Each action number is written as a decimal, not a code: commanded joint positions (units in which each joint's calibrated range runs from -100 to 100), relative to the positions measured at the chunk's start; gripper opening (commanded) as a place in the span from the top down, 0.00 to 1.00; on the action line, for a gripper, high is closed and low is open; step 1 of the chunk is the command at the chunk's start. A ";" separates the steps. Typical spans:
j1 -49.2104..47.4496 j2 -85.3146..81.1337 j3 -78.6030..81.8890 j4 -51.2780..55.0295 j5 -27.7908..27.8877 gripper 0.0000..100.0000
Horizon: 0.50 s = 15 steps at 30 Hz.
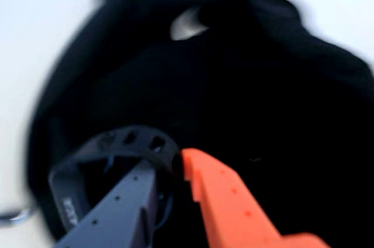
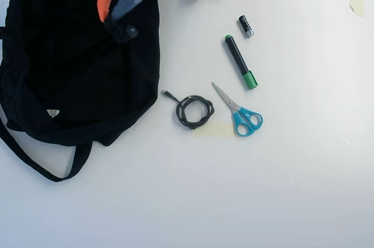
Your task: Put the bike light into the black bag
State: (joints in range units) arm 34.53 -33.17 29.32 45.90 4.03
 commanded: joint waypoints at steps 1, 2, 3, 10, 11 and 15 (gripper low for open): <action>9.30 2.13 -2.01 -2.49 -0.36 0.98; 10.87 3.13 -2.01 -2.57 -0.41 0.98; 13.19 5.70 -2.10 -4.21 -0.41 0.98; 19.62 25.86 -2.73 -16.44 -2.67 0.98; 21.34 28.77 -2.82 -16.87 -2.56 0.98; 21.19 30.59 -2.10 -16.01 -2.56 0.89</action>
State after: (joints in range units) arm 56.06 -1.37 28.85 29.84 1.49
